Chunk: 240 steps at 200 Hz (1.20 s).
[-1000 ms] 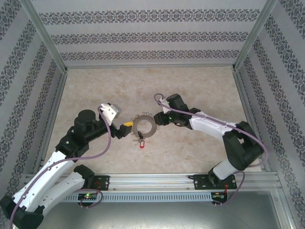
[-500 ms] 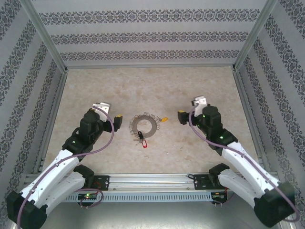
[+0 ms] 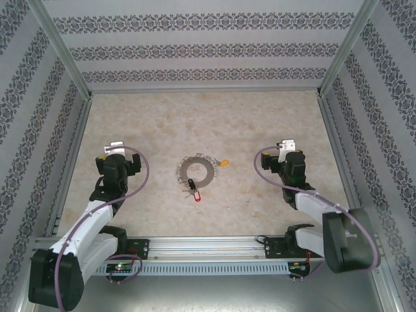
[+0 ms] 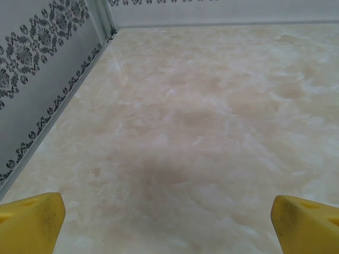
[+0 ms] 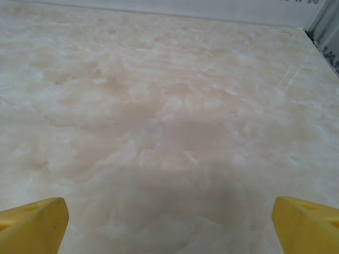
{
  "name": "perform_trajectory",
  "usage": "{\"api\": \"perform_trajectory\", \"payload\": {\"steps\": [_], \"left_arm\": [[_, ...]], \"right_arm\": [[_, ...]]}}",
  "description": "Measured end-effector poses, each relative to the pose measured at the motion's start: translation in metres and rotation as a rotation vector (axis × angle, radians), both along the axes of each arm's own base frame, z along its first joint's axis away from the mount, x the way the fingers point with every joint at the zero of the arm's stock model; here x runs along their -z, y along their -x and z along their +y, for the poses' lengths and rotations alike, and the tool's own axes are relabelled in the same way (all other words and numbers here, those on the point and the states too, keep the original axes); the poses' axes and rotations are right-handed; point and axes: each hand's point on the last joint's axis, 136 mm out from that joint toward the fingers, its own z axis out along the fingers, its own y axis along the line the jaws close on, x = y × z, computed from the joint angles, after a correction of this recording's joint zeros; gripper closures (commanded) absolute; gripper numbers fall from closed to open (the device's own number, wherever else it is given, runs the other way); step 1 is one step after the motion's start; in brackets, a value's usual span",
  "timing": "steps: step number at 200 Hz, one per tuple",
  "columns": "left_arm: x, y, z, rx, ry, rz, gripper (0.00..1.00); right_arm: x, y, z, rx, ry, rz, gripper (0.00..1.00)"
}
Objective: Put the keys on the keyring
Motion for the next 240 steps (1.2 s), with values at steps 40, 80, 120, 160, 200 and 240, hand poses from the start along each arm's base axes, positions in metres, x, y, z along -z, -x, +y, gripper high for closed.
{"api": "perform_trajectory", "payload": {"steps": [40, 80, 120, 160, 200, 240], "left_arm": [[0.034, -0.022, 0.004, 0.016, 0.025, -0.011, 0.0], [0.059, -0.048, -0.004, 0.09, 0.063, -0.038, 0.0], [0.069, -0.062, -0.015, 0.167, 0.082, -0.076, 0.0], [0.069, -0.066, -0.012, 0.18, 0.098, -0.093, 0.0], [0.057, -0.078, -0.013, 0.192, 0.101, -0.123, 0.0], [0.054, -0.083, -0.014, 0.198, 0.104, -0.125, 0.0]], "right_arm": [[0.009, -0.02, 0.003, -0.026, 0.005, -0.02, 0.02], [0.021, -0.034, -0.009, 0.01, -0.019, -0.029, 0.02], [0.009, -0.045, -0.014, 0.039, -0.043, -0.058, 0.02], [0.006, -0.047, -0.017, 0.05, -0.049, -0.07, 0.02], [0.006, -0.047, -0.017, 0.051, -0.052, -0.069, 0.02], [0.006, -0.047, -0.017, 0.051, -0.052, -0.069, 0.02]]}}
